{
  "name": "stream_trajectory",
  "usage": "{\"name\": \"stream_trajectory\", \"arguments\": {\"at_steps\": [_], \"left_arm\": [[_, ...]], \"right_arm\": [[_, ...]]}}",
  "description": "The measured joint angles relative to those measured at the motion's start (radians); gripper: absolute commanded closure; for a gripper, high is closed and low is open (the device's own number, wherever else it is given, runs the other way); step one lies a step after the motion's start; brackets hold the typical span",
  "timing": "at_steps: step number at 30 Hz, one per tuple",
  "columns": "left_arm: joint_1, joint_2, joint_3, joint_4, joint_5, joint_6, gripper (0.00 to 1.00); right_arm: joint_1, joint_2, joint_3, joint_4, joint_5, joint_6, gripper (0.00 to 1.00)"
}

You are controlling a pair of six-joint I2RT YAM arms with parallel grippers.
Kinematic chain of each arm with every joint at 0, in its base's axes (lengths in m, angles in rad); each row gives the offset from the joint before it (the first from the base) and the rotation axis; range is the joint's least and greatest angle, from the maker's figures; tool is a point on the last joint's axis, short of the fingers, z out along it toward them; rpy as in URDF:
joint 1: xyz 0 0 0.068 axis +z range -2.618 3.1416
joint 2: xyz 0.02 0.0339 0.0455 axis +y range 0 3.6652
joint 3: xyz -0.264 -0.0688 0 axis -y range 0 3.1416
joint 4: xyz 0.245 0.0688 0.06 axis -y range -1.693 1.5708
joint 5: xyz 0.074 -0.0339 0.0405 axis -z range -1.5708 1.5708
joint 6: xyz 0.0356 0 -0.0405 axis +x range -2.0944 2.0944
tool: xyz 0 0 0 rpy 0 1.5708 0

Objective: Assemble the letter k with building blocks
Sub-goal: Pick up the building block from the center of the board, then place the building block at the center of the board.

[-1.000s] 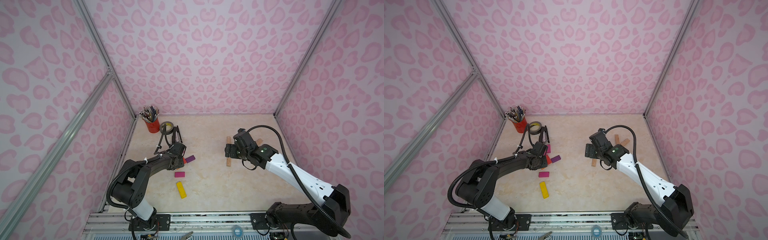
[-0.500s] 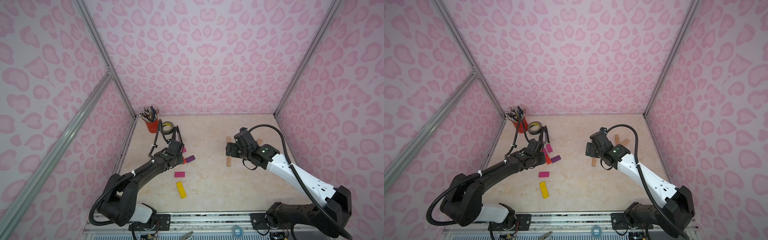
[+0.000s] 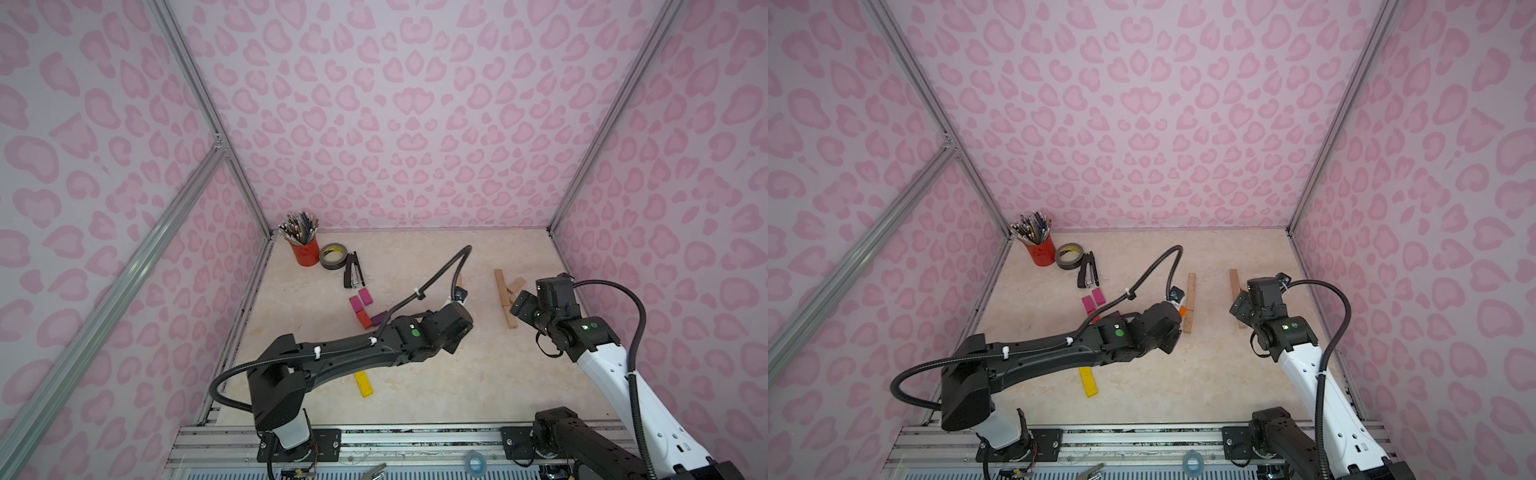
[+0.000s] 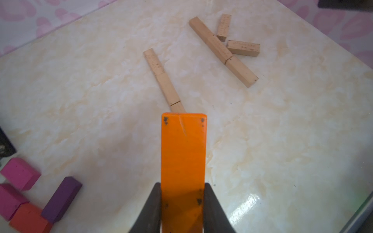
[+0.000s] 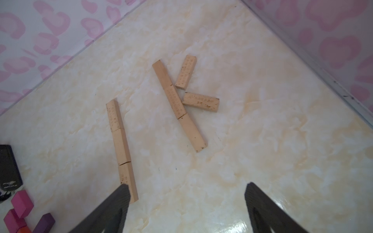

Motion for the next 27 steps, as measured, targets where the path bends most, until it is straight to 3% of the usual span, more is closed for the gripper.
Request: {"name": "stream_trajectory", "arguments": {"at_steps": [7, 12, 20, 27], "left_arm": [[-0.070, 0.219, 0.179, -0.007, 0.005, 0.086, 0.86], [-0.069, 0.372, 0.308, -0.043, 0.021, 0.121, 0.86], [-0.063, 0.597, 0.543, -0.136, 0.064, 0.161, 0.83], [-0.061, 0.663, 0.628, -0.195, 0.096, 0.165, 0.56]], "right_arm": [[-0.144, -0.182, -0.045, -0.105, 0.040, 0.009, 0.08], [-0.159, -0.290, -0.065, -0.170, 0.086, 0.034, 0.08], [-0.160, -0.325, -0.069, -0.242, 0.092, 0.043, 0.08], [-0.160, -0.345, -0.066, -0.276, 0.093, 0.057, 0.08]]}}
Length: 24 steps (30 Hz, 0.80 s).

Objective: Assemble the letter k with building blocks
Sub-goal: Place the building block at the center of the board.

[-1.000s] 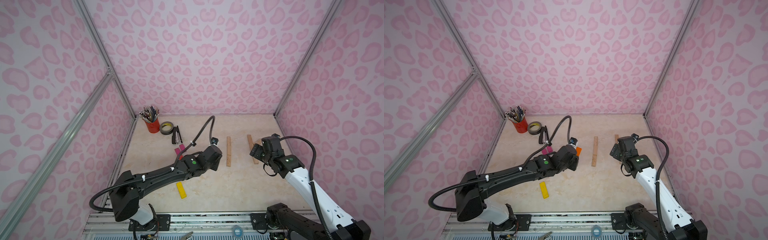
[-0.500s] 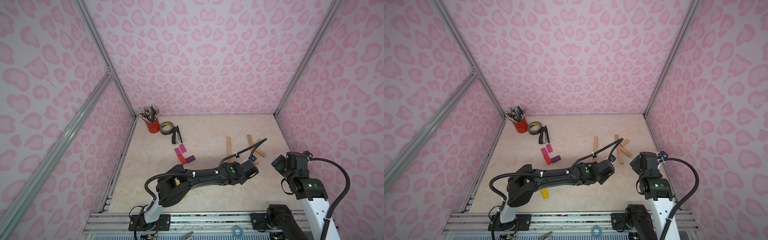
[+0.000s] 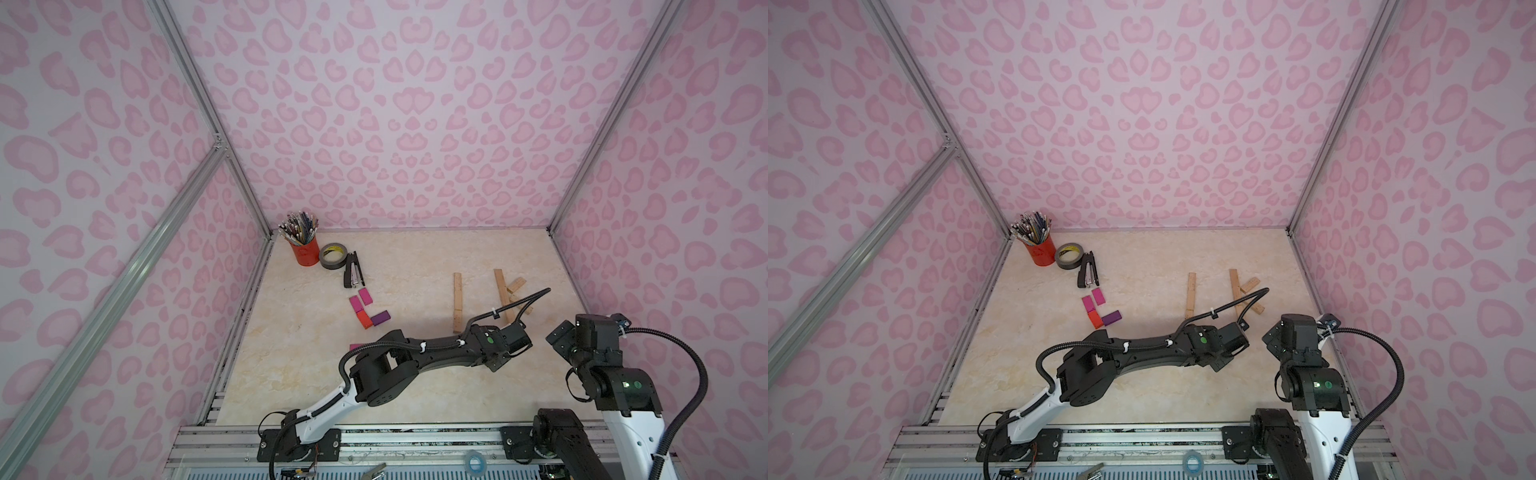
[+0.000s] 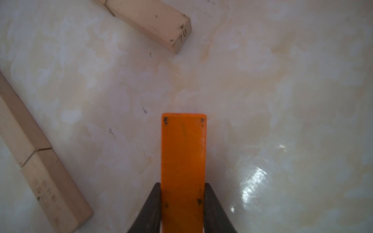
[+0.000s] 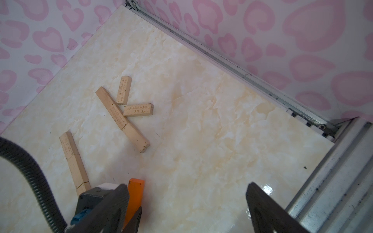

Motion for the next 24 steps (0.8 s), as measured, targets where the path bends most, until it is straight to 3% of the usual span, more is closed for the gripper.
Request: {"name": "stream_trajectory", "arguments": {"at_steps": [3, 10, 12, 16, 24], "left_arm": [[0.002, 0.000, 0.002, 0.000, 0.010, -0.002, 0.47], [0.024, -0.098, -0.071, 0.023, 0.054, -0.026, 0.48], [0.040, -0.167, -0.130, 0.047, 0.068, -0.042, 0.48], [0.092, -0.381, -0.325, 0.148, 0.114, -0.080, 0.48], [0.316, -0.897, -0.837, 0.457, 0.268, -0.177, 0.47]], "right_arm": [[0.000, 0.002, 0.008, -0.008, 0.000, 0.000, 0.08], [0.000, 0.023, 0.040, -0.014, -0.024, 0.000, 0.00], [0.000, 0.036, 0.049, -0.014, -0.048, 0.000, 0.07], [0.000, 0.096, 0.061, -0.012, -0.135, -0.002, 0.16], [0.052, 0.274, 0.064, -0.009, -0.304, -0.005, 0.18]]}}
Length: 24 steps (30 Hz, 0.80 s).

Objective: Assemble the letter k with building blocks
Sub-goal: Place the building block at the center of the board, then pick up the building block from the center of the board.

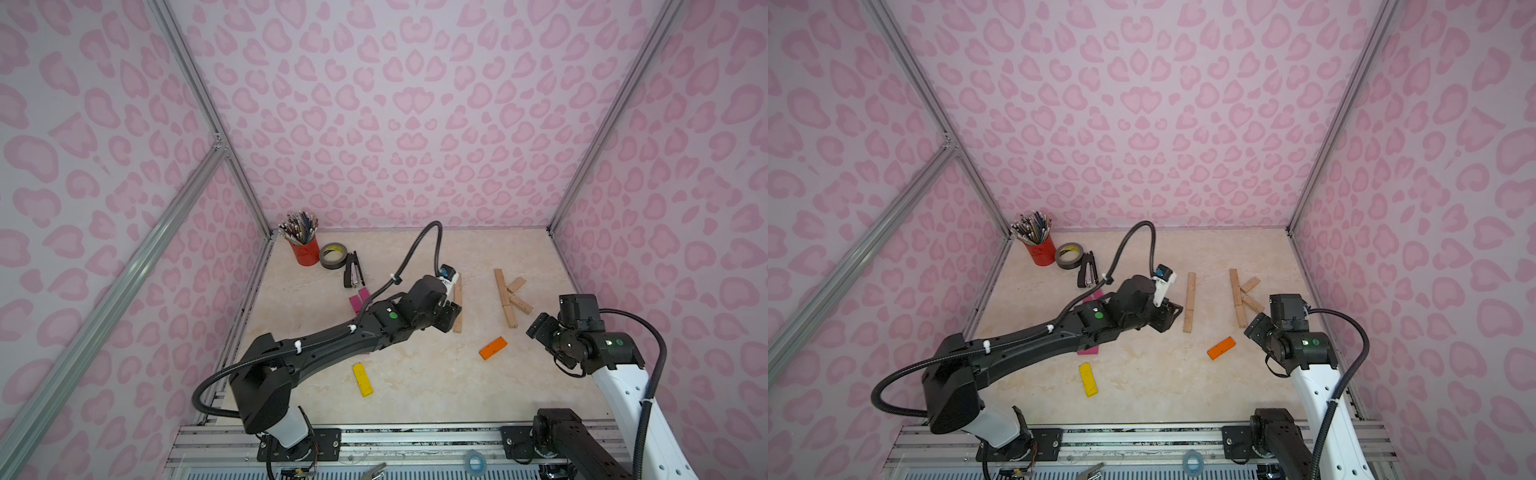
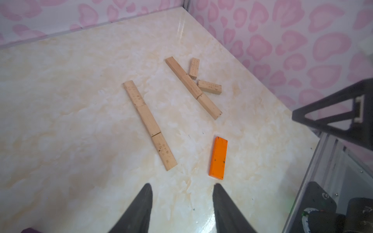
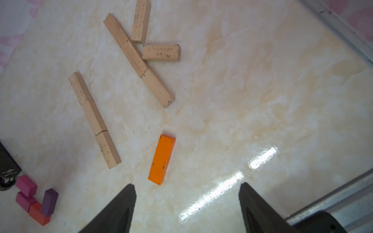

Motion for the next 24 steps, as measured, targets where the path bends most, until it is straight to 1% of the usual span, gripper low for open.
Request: {"name": "stream_trajectory", "arguments": {"at_steps": [3, 5, 7, 9, 12, 14, 16, 20, 24], "left_arm": [[0.127, -0.146, -0.151, 0.070, 0.089, -0.015, 0.43], [0.214, -0.249, -0.253, 0.106, 0.174, -0.014, 0.40], [0.283, -0.342, -0.331, 0.124, 0.233, -0.002, 0.37], [0.324, -0.420, -0.382, 0.129, 0.280, 0.034, 0.35], [0.354, -0.490, -0.410, 0.118, 0.316, 0.116, 0.26], [0.360, -0.519, -0.422, 0.092, 0.332, 0.180, 0.16], [0.360, -0.539, -0.436, 0.073, 0.366, 0.240, 0.11], [0.358, -0.586, -0.485, 0.068, 0.477, 0.367, 0.07], [0.331, -0.612, -0.517, 0.064, 0.564, 0.499, 0.07]], "right_arm": [[0.064, 0.072, 0.000, -0.008, 0.000, 0.042, 0.19], [0.115, 0.121, -0.006, -0.006, 0.009, 0.081, 0.22], [0.163, 0.162, -0.014, -0.007, 0.019, 0.134, 0.23], [0.199, 0.199, -0.026, -0.002, 0.032, 0.185, 0.25], [0.233, 0.252, -0.062, 0.026, 0.038, 0.267, 0.28], [0.252, 0.287, -0.087, 0.062, 0.036, 0.314, 0.29], [0.265, 0.323, -0.098, 0.101, 0.031, 0.347, 0.30], [0.280, 0.399, -0.099, 0.192, 0.015, 0.393, 0.32], [0.290, 0.475, -0.113, 0.265, 0.003, 0.423, 0.35]]}}
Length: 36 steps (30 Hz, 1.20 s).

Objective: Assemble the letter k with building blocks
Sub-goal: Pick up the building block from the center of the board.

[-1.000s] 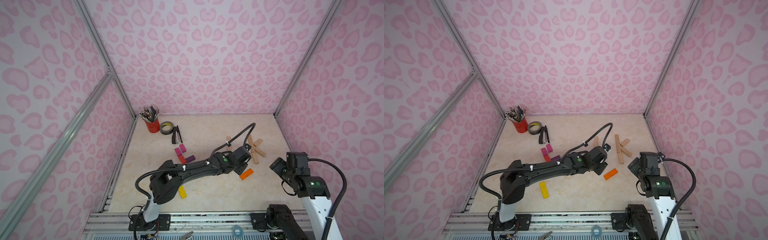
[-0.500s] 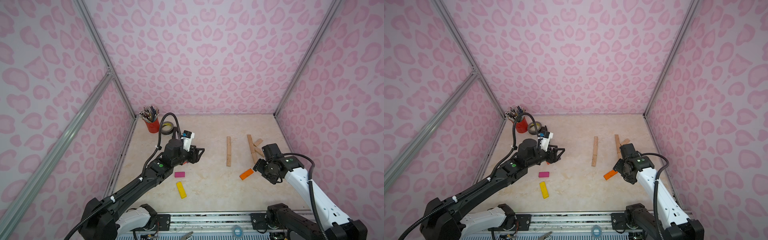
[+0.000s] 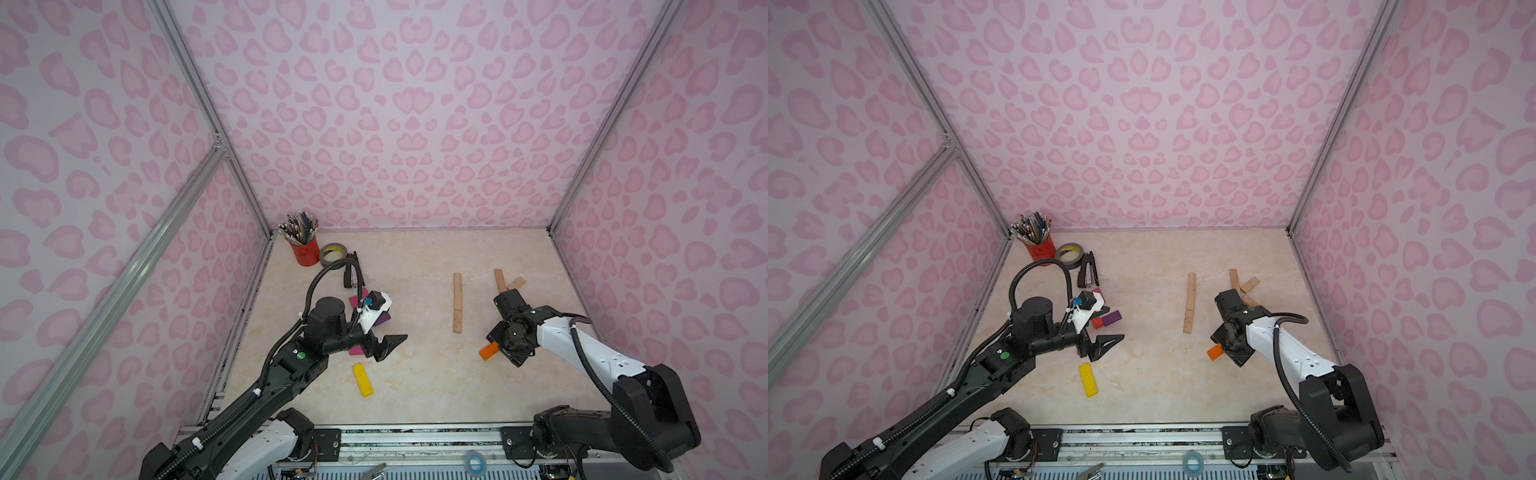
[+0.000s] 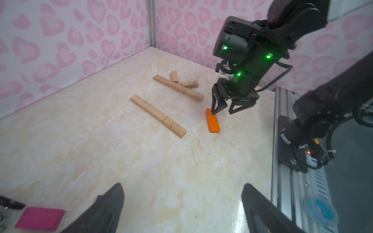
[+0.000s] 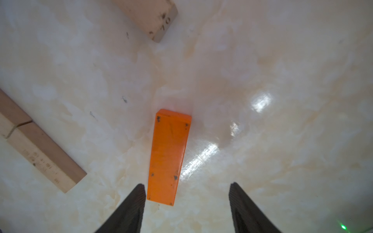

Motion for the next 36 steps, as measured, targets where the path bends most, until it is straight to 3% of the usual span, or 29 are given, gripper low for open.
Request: {"name": "stream_trajectory", "arguments": {"at_steps": [7, 17, 22, 30, 36], "left_arm": [[-0.023, -0.002, -0.005, -0.015, 0.043, 0.117, 0.07], [-0.032, 0.026, -0.005, -0.024, 0.025, 0.150, 0.07], [-0.034, 0.050, -0.001, -0.047, 0.008, 0.151, 0.07], [-0.035, 0.061, 0.007, -0.061, 0.006, 0.165, 0.07], [-0.035, 0.061, 0.007, -0.069, 0.008, 0.174, 0.07]], "right_arm": [[0.001, 0.082, -0.014, 0.088, -0.005, 0.026, 0.41], [0.006, 0.119, -0.023, 0.121, -0.014, 0.053, 0.62], [0.006, 0.099, -0.029, 0.130, -0.034, 0.085, 0.68], [0.006, 0.051, 0.044, 0.133, -0.042, 0.132, 0.69], [-0.011, 0.155, 0.180, 0.157, -0.025, 0.132, 0.69]]}}
